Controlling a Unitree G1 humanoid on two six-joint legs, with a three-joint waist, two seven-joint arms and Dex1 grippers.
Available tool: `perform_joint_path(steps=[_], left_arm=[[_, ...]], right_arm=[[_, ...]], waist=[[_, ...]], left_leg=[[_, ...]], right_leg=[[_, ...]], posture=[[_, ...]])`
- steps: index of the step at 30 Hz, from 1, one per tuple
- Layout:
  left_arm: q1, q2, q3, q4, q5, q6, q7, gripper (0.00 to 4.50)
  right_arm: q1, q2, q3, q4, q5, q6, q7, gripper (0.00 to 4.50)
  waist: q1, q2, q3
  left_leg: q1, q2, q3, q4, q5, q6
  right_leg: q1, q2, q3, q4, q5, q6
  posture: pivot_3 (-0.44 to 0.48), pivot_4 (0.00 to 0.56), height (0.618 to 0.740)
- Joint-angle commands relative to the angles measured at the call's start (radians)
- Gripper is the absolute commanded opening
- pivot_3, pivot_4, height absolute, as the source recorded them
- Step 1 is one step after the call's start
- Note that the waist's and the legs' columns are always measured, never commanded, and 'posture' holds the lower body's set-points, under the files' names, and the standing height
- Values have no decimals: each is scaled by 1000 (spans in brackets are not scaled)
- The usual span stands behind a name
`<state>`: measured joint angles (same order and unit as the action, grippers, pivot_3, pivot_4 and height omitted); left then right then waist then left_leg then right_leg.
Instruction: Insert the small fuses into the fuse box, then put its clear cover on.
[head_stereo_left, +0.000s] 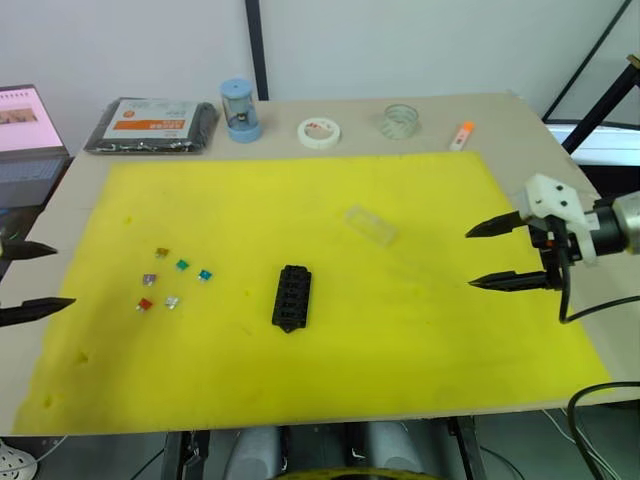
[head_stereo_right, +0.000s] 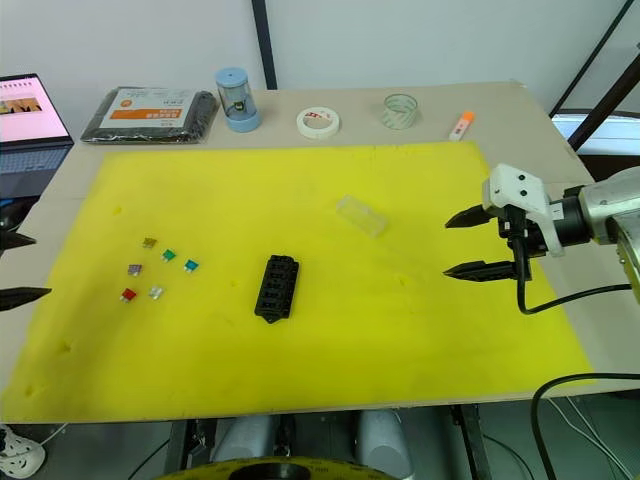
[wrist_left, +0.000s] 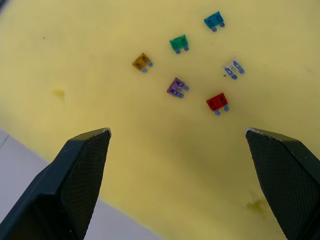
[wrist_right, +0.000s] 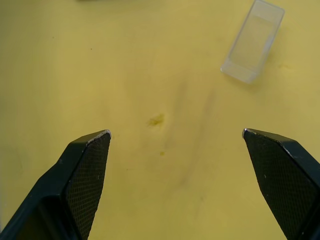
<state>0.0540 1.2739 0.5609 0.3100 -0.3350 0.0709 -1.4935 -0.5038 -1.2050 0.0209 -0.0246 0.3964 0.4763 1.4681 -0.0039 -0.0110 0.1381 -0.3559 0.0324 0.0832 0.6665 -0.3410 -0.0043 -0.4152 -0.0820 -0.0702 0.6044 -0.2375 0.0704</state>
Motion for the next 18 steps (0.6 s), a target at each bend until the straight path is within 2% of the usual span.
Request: perform_joint_path(steps=[1,18], left_arm=[[10,-1,9,-10,4,-14,-5,4500],[13,-18,11,-42,-9,35,4,4500]], right_arm=[[-8,-21,-50,-27,11,8,-1,4471],[-13,-13,-48,-40,13,24,-7,4471]], waist=[[-4,0,0],[-8,0,0]], left_leg=[[0,0,0,0,0,0],[0,0,2,0,0,0]], right_leg=[[0,0,0,0,0,0],[-4,0,2,7,0,0]], posture=[[0,150,740],[0,150,740]])
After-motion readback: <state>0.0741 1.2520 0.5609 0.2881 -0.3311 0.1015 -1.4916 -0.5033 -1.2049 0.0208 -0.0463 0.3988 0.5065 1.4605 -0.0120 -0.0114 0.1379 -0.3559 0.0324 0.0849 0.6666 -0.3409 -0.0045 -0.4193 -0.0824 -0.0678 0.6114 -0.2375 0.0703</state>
